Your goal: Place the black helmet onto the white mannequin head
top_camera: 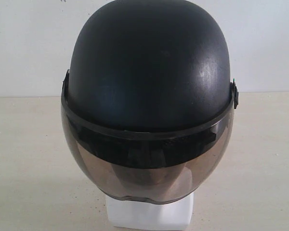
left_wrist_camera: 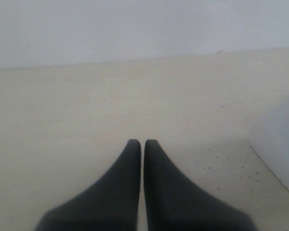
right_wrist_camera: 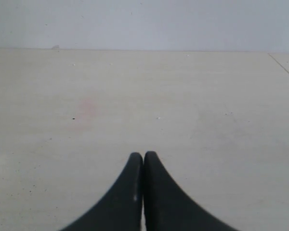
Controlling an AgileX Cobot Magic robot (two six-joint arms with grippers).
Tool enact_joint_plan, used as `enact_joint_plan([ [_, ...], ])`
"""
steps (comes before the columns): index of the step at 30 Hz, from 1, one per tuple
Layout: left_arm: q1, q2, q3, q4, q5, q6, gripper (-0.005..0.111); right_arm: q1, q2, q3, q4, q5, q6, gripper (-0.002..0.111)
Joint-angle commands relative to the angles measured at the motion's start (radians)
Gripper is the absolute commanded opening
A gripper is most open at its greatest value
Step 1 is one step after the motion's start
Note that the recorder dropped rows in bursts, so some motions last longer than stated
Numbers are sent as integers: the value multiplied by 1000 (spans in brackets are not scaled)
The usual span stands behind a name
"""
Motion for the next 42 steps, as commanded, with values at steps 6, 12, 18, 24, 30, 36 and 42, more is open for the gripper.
enact_joint_plan([
  [6, 27, -12, 4, -9, 10, -9, 4, -3, -4, 0, 2, -4, 0, 0],
  [12, 27, -12, 4, -16, 10, -33, 4, -3, -4, 0, 2, -4, 0, 0],
  [18, 27, -12, 4, -16, 10, 1, 4, -3, -4, 0, 2, -4, 0, 0],
  [24, 27, -12, 4, -16, 10, 63, 4, -3, -4, 0, 2, -4, 0, 0],
  [30, 27, -12, 4, -16, 10, 63, 4, -3, -4, 0, 2, -4, 0, 0],
  [36, 27, -12, 4, -16, 10, 65, 4, -3, -4, 0, 2, -4, 0, 0],
  [42, 27, -12, 4, -16, 10, 65, 4, -3, -4, 0, 2, -4, 0, 0],
])
